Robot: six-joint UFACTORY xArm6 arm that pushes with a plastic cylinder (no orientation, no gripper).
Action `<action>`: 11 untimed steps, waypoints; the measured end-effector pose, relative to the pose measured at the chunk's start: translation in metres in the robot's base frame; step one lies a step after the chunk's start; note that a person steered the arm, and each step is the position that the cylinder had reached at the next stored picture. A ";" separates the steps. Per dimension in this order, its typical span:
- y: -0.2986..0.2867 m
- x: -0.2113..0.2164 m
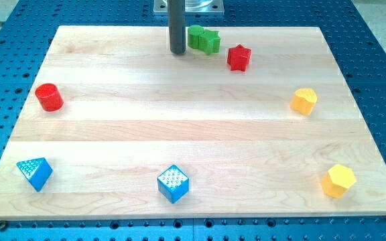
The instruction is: Push the blue blocks into the green blocks
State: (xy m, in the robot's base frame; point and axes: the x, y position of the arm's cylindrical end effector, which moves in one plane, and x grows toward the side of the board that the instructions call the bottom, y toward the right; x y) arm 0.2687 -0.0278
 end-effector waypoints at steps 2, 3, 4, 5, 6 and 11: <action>0.021 0.070; 0.060 0.160; 0.095 0.254; 0.065 0.325; 0.072 0.349; -0.039 0.241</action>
State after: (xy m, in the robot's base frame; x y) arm 0.5095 -0.0672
